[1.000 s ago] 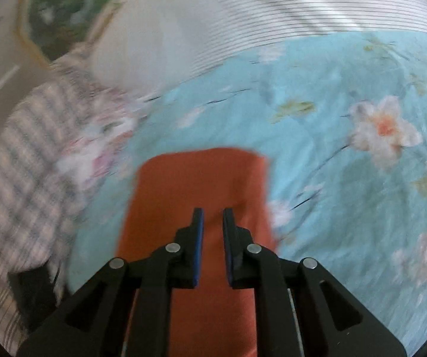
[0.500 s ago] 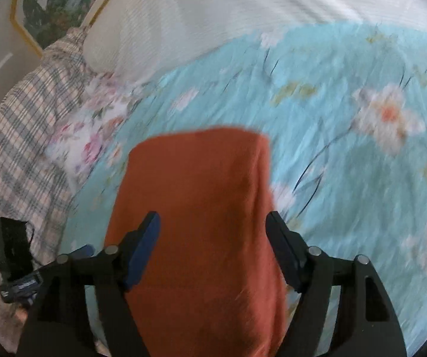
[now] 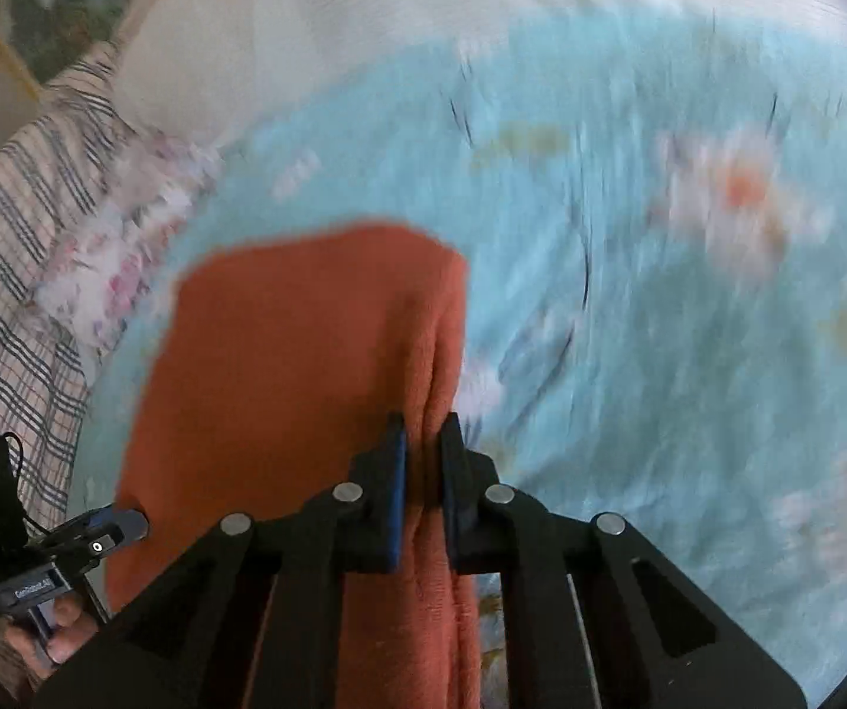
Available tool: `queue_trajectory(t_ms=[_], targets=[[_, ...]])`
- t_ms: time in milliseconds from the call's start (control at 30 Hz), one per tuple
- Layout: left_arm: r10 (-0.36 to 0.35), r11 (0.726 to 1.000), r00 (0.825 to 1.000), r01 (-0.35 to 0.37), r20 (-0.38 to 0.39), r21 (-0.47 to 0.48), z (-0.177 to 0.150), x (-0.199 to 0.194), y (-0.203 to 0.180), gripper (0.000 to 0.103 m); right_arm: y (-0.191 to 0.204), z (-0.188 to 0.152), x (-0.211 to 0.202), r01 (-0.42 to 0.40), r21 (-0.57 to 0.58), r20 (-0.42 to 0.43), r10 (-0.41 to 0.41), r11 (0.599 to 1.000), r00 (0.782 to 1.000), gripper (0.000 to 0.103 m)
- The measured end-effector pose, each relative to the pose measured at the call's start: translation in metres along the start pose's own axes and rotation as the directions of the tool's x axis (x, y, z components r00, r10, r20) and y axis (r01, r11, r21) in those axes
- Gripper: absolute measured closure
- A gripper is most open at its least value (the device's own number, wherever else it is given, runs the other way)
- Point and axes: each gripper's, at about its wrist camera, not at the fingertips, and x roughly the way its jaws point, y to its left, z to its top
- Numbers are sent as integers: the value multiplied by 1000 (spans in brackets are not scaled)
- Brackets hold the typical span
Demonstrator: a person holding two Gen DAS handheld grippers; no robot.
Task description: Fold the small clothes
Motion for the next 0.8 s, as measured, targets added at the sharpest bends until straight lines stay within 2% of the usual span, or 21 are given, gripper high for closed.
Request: queue_trajectory(t_ms=[33,67,167,233,300,367,400,467,500,567,600,800], targets=[[3,1000,1000,-3,-8,-15,0,3,4,53,-3,0,2,0,19,0,0,1000,1000,88],[-5,1000,1000,5,-7,-24,-1,2,7,52,-3,0,-1,1,29,10,-2,1000,1000,80],[-3,1000,1000,3,4,-26,0,-9,9,52,9,3,-27,23,24,73,-24,999,997,79],[6,1000,999,-5,34,-26,0,-21,9,55,22,2,-46,-18,-22,116,20,1000,993,79],[21,999,996,-18,90,-39,-1,-36,8,56,39,-3,-58,-94,-74,126,103,993,987,79],[-47,998,987,54,154,-44,-2,-50,9,56,49,-11,-50,-165,-97,69,172,982,983,79],[-105,993,980,113,169,-35,-4,-54,8,56,51,-15,-45,-165,-97,52,171,981,984,79],[-182,983,974,183,137,-1,-7,-49,1,56,42,-24,-21,-72,-88,13,73,994,997,80],[-166,986,980,164,105,26,-9,-40,-3,56,34,-28,-11,-65,-62,1,65,996,998,80],[-66,996,996,62,64,65,-15,-23,-8,57,20,-31,-9,-99,-23,34,99,995,994,84],[-36,996,998,32,50,79,-18,-16,-9,58,20,-32,-10,-98,-23,37,98,995,994,84],[7,994,998,-14,66,108,-25,-30,-19,57,33,-42,-31,-35,-77,46,39,996,998,80]])
